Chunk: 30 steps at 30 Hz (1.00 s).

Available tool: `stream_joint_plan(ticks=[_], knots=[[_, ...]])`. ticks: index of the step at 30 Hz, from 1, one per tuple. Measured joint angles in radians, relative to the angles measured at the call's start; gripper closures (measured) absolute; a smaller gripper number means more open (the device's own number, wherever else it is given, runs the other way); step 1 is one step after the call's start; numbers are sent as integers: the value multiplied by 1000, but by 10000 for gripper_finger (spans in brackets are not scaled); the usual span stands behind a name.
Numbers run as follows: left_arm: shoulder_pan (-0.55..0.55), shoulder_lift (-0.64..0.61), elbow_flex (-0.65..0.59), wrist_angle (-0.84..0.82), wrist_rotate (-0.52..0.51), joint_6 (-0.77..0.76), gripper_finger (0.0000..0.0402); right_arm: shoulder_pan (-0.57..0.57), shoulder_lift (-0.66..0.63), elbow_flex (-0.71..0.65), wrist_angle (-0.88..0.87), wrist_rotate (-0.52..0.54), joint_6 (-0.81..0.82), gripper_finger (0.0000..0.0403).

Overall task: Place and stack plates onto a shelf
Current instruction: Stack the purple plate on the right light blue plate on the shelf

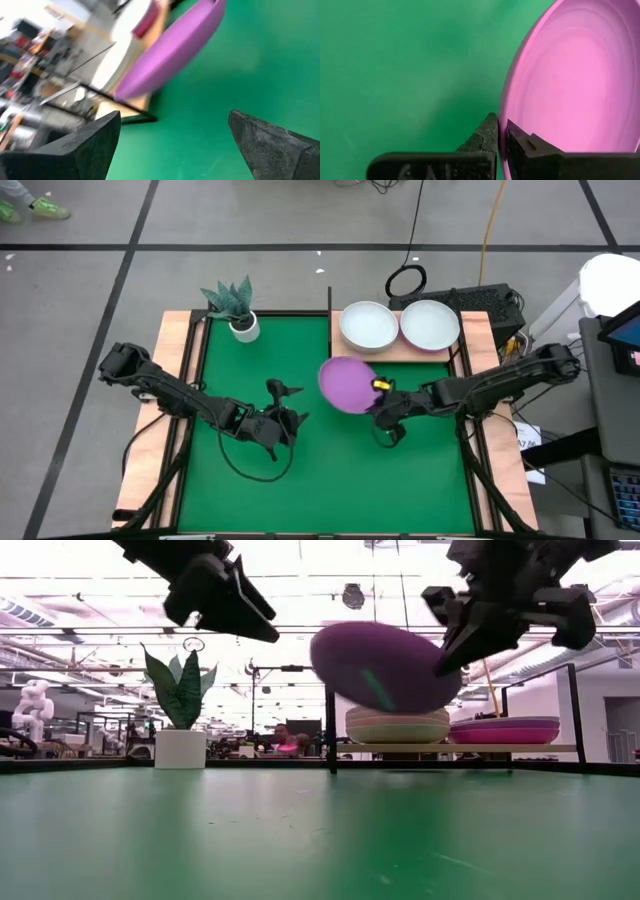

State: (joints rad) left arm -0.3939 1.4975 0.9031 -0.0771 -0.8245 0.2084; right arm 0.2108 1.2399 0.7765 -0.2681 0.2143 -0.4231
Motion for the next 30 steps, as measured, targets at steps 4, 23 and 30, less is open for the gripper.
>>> stream_joint_plan(ticks=[4,23,30], knots=[[10,0,0,-5,-65,-78,27,-13,-96,0,-88,78,13,402],[139,0,0,-16,47,-304,27,-355,-204,217,-501,204,24,402],[161,0,0,-24,48,-330,27,-522,-172,224,-554,192,26,400]])
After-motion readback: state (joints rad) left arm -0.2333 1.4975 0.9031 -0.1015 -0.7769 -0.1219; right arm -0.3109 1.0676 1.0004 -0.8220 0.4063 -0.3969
